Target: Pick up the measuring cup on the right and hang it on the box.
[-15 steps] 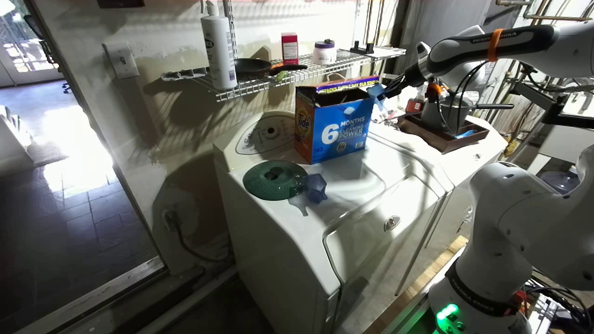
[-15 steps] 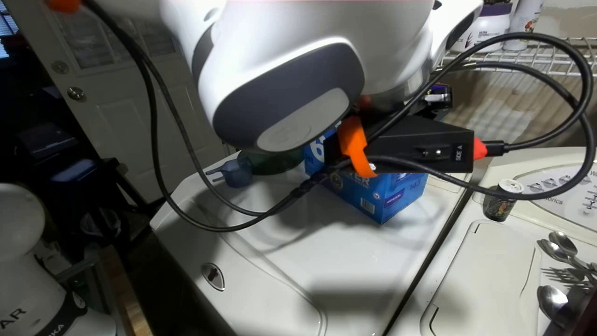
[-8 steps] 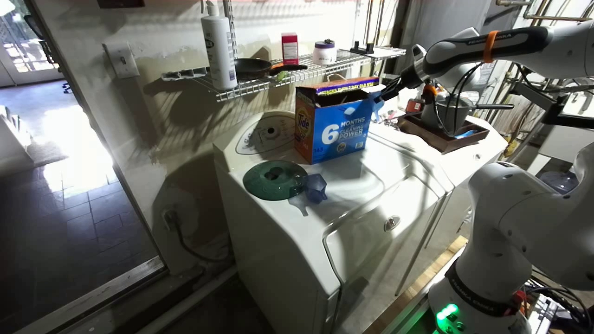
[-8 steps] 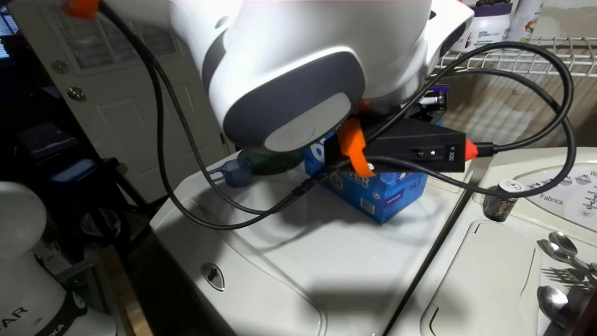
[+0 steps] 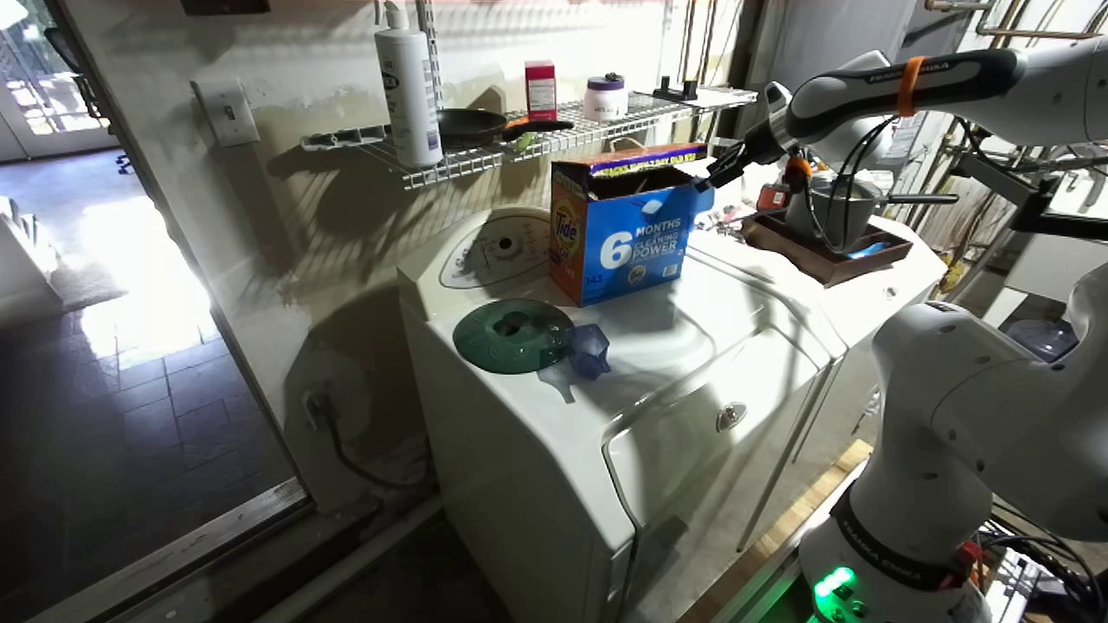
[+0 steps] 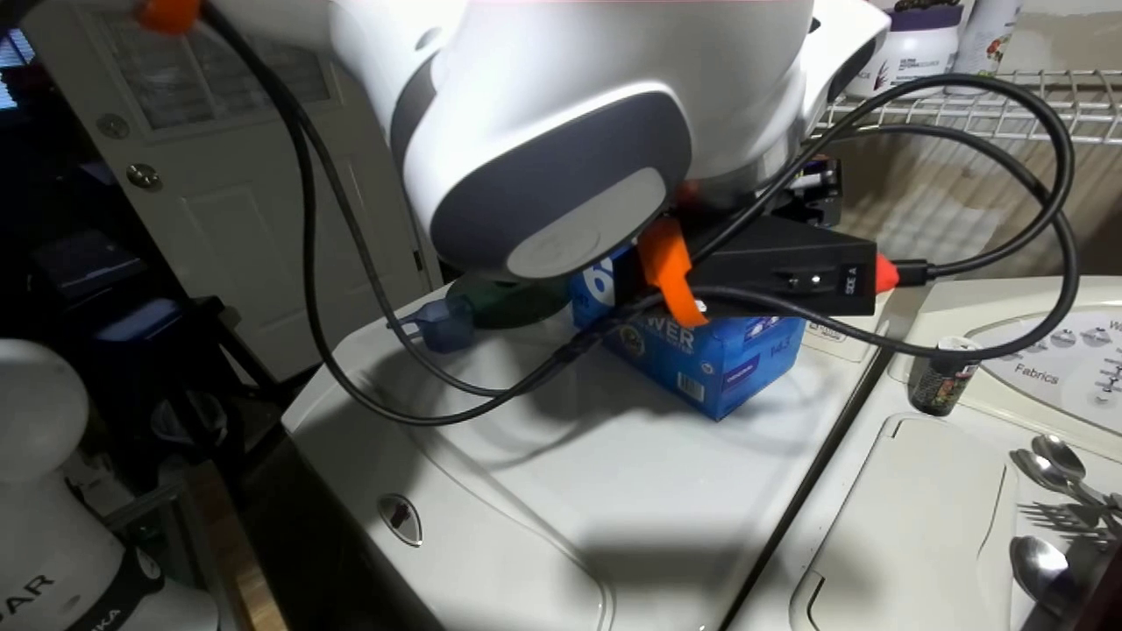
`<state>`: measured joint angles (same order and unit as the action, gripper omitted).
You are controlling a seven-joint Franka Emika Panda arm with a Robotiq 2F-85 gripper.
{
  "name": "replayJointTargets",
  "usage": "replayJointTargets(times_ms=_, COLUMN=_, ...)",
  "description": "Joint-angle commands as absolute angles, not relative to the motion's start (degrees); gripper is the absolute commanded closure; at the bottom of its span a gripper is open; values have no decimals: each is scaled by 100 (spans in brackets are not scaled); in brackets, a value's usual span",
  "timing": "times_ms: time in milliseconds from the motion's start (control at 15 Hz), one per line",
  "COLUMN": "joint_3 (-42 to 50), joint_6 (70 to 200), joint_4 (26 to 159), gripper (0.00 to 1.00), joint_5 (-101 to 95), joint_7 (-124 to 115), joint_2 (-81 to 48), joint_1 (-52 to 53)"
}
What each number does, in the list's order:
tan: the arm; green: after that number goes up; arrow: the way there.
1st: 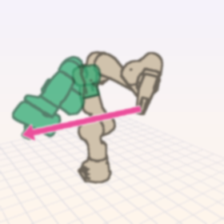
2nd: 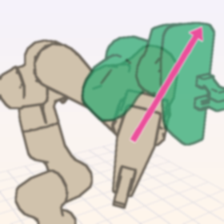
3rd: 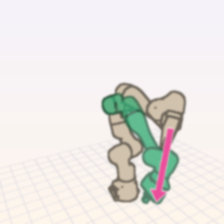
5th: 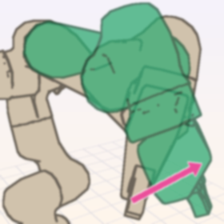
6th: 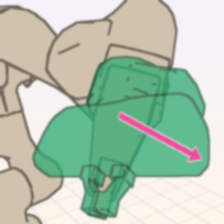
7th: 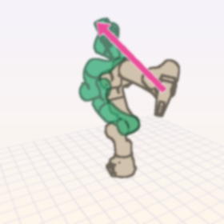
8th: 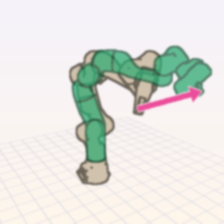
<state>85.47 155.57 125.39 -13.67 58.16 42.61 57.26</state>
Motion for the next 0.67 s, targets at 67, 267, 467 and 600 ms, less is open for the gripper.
replayJointTargets(times_ms=67, joint_3=8613, joint_6=15423, joint_4=12374, gripper=0, joint_5=-1227, joint_7=5969, joint_2=4350, joint_1=5849)
replayJointTargets(times_ms=267, joint_3=8593, joint_6=15421, joint_4=12387, gripper=0, joint_5=-1242, joint_7=5970, joint_2=4332, joint_1=5809)
replayJointTargets(times_ms=467, joint_3=8563, joint_6=15440, joint_4=12415, gripper=0, joint_5=-1263, joint_7=5954, joint_2=4282, joint_1=5746)
replayJointTargets(times_ms=600, joint_3=8539, joint_6=15419, joint_4=12450, gripper=0, joint_5=-1268, joint_7=5932, joint_2=4245, joint_1=5694)
